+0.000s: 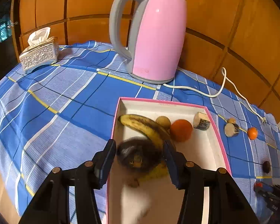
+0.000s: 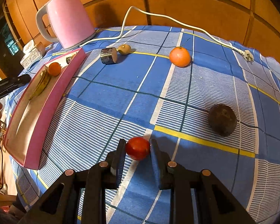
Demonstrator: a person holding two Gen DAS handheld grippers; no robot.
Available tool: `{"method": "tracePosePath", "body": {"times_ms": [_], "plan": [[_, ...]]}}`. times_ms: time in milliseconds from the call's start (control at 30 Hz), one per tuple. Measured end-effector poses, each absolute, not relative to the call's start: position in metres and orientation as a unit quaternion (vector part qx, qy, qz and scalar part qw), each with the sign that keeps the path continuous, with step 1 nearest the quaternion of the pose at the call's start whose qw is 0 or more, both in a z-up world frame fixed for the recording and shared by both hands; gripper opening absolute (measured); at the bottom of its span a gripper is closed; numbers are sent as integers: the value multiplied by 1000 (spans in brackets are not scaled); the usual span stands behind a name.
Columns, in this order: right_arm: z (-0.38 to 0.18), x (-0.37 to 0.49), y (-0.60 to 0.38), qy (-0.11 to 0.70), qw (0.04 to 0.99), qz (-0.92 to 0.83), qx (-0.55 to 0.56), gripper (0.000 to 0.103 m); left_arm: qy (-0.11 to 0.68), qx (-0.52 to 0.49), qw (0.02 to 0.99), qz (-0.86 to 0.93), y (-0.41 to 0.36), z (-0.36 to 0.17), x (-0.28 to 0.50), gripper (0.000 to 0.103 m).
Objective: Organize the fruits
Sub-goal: 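Carry the dark fruit with the left gripper into the tray and release, then carry the red tomato with the right gripper into the tray and release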
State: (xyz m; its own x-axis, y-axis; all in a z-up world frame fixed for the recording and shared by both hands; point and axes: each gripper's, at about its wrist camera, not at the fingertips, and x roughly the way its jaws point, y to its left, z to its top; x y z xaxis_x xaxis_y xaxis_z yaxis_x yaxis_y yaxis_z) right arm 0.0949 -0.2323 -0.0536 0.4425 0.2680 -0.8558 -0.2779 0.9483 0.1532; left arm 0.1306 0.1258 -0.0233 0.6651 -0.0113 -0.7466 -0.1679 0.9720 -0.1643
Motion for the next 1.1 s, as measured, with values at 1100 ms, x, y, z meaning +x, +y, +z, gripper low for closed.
{"method": "tracePosePath", "body": {"times_ms": [1100], "plan": [[-40,90,-217,487,856,173,-5,26,400,-110,908,61,79,-8,46,63]]}}
